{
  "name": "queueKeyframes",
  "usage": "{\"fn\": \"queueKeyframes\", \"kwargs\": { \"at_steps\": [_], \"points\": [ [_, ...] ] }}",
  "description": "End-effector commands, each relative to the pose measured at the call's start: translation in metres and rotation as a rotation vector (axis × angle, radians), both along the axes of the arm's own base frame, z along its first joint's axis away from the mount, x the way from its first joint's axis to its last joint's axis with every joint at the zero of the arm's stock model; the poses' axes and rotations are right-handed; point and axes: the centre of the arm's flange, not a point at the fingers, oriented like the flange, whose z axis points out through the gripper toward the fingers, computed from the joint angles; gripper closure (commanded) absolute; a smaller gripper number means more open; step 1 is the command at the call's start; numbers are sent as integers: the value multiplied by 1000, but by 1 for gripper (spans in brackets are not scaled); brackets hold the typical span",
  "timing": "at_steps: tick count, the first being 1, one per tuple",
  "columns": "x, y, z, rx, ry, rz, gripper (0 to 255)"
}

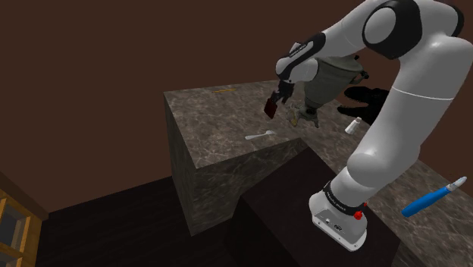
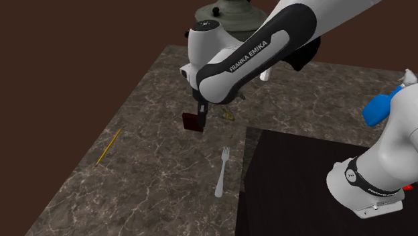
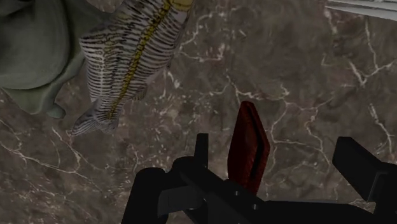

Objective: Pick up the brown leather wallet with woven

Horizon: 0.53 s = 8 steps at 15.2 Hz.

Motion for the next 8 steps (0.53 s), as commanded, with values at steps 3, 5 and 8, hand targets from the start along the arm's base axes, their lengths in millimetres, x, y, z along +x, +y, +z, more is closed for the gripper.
{"fn": "queueKeyframes", "kwargs": {
  "at_steps": [3,5,8],
  "points": [
    [3,-4,-19,-1,0,2,0],
    [3,-4,-30,-1,0,2,0],
    [3,-4,-43,-1,0,1,0]
  ]
}}
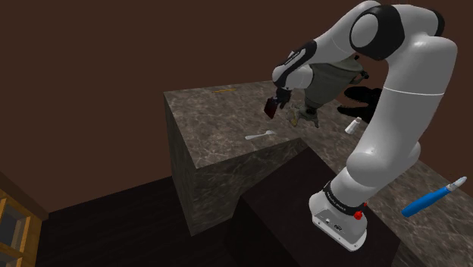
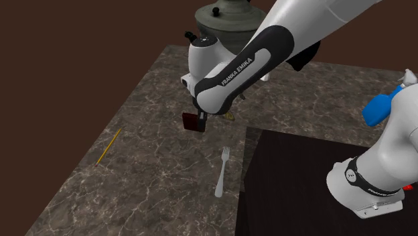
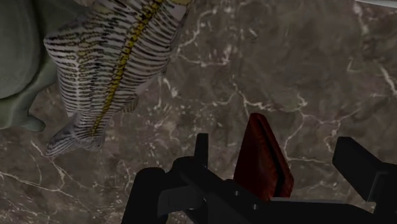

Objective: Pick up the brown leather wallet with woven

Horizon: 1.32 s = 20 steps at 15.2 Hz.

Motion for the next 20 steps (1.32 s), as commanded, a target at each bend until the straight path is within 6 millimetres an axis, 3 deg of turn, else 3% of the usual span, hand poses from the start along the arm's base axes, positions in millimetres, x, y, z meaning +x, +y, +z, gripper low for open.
{"fn": "queueKeyframes", "kwargs": {
  "at_steps": [1,2,11,20],
  "points": [
    [1,0,-3,0,-1,0,0],
    [0,0,-4,0,-1,0,255],
    [1,0,-3,0,-1,0,255],
    [1,0,44,0,-1,0,255]
  ]
}}
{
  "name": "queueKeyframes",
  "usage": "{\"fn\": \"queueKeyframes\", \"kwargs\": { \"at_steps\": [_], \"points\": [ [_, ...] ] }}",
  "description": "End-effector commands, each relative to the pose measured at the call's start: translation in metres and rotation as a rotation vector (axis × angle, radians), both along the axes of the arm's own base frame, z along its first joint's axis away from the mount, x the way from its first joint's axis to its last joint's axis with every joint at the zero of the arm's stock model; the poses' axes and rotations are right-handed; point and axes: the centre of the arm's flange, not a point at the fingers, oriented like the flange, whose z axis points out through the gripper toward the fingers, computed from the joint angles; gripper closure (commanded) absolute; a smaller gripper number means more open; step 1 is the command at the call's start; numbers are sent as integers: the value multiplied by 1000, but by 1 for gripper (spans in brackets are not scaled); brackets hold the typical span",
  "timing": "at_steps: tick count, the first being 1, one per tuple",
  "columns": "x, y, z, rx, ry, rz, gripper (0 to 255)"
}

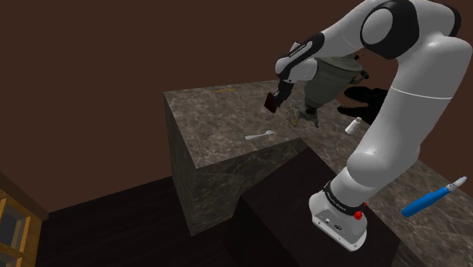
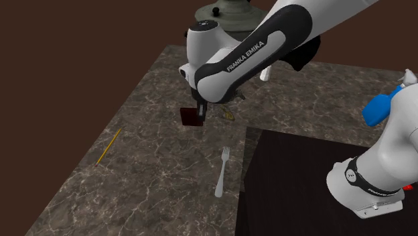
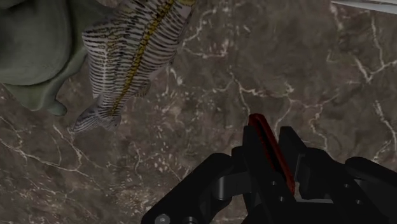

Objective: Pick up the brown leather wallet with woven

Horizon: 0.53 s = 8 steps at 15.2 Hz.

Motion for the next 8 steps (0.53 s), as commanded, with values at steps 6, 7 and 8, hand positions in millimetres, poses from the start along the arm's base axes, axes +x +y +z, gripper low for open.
{"fn": "queueKeyframes", "kwargs": {
  "at_steps": [6,7,8],
  "points": [
    [-1,-1,37,0,0,0,255],
    [-1,-1,38,0,0,0,255],
    [-1,-1,38,0,0,0,255]
  ]
}}
